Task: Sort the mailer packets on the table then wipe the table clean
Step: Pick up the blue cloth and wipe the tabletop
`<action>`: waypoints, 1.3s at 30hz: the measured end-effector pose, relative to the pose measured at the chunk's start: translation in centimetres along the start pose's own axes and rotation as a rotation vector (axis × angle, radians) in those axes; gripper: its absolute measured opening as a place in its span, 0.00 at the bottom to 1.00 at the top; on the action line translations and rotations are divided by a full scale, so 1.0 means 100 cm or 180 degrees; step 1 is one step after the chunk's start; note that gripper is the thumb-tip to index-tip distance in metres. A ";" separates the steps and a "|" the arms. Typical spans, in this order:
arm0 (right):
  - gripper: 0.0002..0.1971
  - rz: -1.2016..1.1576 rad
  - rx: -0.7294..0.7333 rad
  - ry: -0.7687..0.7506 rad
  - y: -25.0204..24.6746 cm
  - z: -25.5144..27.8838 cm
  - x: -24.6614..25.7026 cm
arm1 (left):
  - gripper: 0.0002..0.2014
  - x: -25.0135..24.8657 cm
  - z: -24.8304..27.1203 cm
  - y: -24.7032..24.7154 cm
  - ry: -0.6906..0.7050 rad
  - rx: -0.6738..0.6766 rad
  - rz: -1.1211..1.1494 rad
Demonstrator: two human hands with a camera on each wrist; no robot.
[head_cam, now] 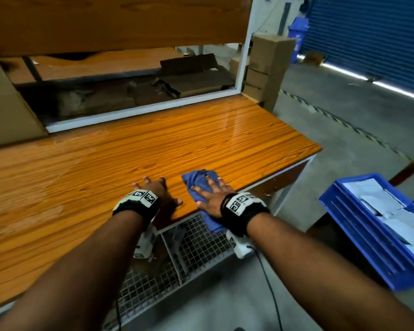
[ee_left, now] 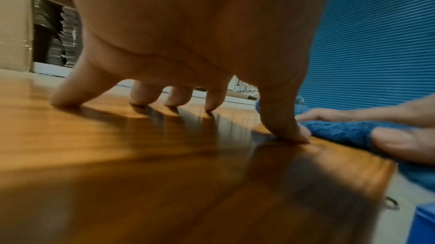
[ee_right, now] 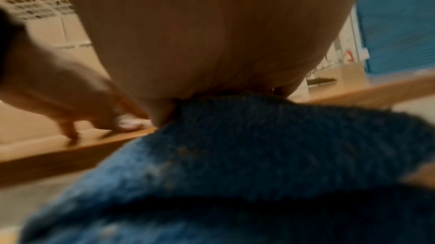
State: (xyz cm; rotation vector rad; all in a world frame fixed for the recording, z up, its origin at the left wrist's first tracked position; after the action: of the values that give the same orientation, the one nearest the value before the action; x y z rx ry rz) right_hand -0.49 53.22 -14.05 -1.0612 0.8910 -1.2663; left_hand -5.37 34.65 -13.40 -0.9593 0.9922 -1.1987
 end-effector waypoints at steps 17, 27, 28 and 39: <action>0.33 -0.0066 -0.0091 0.0116 -0.018 -0.043 -0.116 | 0.15 -0.027 -0.020 -0.032 -0.0030 -0.0319 0.0056; 0.35 0.0021 -0.0118 0.0043 -0.012 -0.069 -0.131 | 0.14 -0.019 -0.021 -0.027 -0.0332 -0.0278 0.0218; 0.33 0.0021 -0.0116 -0.0209 -0.009 -0.064 -0.110 | 0.13 -0.020 -0.020 -0.028 -0.0363 -0.0273 0.0226; 0.34 -0.0063 -0.0212 0.0843 -0.032 -0.097 -0.228 | 0.11 -0.019 -0.016 -0.026 -0.0387 -0.0147 0.0014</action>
State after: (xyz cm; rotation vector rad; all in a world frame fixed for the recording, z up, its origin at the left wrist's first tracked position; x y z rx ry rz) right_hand -13.25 74.68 -14.86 -0.9694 1.1318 -1.4238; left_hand -7.80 36.15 -11.24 -1.0533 0.9279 -1.1046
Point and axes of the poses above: each hand's wrist, its own z-axis away from the middle knuckle, its own y-axis out of the palm, x = y × z, the point moved 7 cm from there along -z, towards the middle knuckle, and after that the axes turned 13 degrees about -x, right-handed, at the moved point
